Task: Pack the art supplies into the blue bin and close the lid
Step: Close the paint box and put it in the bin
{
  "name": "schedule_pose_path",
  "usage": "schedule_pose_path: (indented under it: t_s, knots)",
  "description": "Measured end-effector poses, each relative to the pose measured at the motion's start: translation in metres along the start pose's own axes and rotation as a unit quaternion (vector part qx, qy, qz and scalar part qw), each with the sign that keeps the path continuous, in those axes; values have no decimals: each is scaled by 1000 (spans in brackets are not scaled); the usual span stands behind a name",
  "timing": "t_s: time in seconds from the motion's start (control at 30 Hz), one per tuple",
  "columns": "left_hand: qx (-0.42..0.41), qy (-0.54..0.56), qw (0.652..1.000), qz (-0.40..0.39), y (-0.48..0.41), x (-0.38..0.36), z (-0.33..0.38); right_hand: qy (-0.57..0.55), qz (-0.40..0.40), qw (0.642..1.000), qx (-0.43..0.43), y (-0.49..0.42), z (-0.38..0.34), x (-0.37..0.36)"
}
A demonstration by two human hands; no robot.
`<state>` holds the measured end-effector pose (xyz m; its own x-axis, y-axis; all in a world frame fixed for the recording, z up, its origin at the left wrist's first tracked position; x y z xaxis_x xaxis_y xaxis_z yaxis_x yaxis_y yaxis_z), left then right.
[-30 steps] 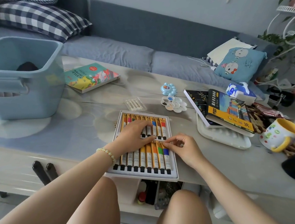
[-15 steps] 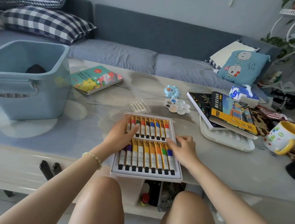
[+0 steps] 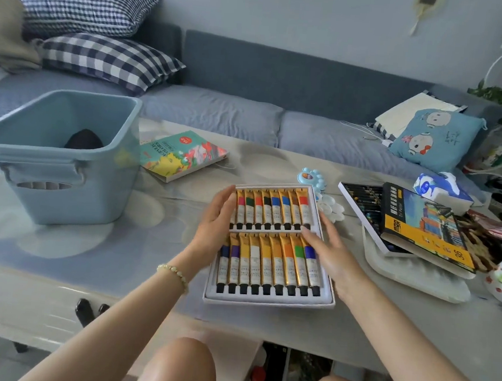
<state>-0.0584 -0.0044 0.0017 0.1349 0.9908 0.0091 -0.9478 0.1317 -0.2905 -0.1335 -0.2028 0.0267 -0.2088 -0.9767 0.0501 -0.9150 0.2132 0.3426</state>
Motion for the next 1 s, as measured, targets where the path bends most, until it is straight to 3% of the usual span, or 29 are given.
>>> schedule_pose_path:
  t_s: [0.1, 0.23, 0.3, 0.43, 0.57, 0.67, 0.8, 0.9, 1.0]
  knots:
    - [12, -87, 996, 8, -43, 10, -2, -7, 13, 1000, 13, -16, -12, -2]
    - [122, -155, 955, 224, -106, 61, -39, -18, 36, 999, 14, -42, -16, -3]
    - [150, -183, 932, 275, -122, 84, -54, -26, 42, 999, 7, -53, -14, -2]
    - [208, -180, 927, 255, -144, 93, -71, -28, 33, 999, -2, -72, -7, 1]
    - [166, -206, 945, 195, -153, 83, -77, -35, 24, 999, -11, -86, 0, 2]
    - [115, -167, 972, 116, -145, 40, -70, -36, 35, 998, -22, -90, 0, 5]
    - [119, -107, 987, 29, -124, -10, -58, -34, 64, 997, -34, -88, -4, 24]
    - [42, -207, 977, 31, -129, 1, -51, -18, 88, 995, -42, -86, -3, 43]
    - [-16, -361, 924, 124, -146, 34, -48, -5, 93, 995, -43, -84, -3, 51]
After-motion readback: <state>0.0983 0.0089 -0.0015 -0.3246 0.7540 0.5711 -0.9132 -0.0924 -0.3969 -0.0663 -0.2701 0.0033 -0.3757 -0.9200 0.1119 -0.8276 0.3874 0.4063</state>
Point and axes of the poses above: each hand's wrist, its own y-axis away from the middle knuckle, its own x-axis out of the back of the hand, z = x × y, the point moved 2 cm from there along -y, towards the middle knuckle, and after that the axes turned 12 degrees about -x, right-handed, at the moved point
